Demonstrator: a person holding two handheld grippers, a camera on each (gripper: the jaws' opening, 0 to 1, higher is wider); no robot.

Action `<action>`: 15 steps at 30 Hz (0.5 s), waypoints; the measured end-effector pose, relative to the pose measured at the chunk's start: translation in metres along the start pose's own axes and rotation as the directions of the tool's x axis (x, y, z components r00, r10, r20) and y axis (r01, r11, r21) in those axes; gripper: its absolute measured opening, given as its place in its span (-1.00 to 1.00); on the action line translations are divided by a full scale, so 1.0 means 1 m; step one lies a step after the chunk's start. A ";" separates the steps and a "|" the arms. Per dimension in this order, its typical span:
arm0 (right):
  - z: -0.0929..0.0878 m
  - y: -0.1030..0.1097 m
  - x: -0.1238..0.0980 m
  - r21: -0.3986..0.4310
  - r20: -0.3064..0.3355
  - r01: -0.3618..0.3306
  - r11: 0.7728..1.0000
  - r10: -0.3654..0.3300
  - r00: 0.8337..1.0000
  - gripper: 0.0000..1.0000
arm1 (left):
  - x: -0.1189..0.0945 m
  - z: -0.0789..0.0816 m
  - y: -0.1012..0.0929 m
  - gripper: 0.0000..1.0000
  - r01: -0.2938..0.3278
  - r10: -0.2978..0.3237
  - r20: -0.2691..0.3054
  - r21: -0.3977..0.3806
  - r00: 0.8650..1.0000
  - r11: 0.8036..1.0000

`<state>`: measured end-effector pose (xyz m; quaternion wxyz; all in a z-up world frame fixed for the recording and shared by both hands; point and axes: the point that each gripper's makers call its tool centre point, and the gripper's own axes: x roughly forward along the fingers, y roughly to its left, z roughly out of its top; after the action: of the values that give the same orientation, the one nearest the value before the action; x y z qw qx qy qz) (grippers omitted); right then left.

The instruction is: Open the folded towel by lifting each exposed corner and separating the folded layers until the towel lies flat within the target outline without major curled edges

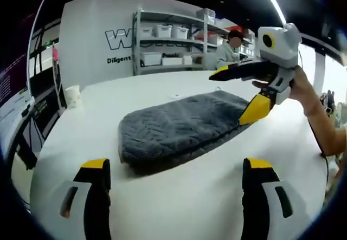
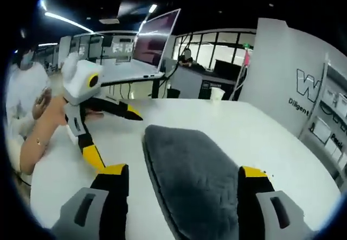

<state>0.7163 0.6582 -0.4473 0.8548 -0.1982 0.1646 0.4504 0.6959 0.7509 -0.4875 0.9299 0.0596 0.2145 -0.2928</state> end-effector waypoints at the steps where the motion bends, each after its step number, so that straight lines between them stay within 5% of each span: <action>1: 0.003 0.002 0.005 -0.001 0.005 -0.003 1.000 0.003 1.000 0.58 | -0.001 0.000 0.000 0.99 -0.001 0.001 -0.001 0.002 1.000 1.000; 15: -0.001 0.041 0.065 -0.099 -0.046 -0.108 0.989 0.103 0.994 0.08 | -0.005 -0.003 0.007 0.99 -0.017 0.018 0.012 -0.024 1.000 1.000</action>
<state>0.7167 0.7246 -0.4853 0.8151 -0.2415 0.1692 0.4987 0.6947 0.7599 -0.4883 0.9344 0.0485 0.2118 -0.2824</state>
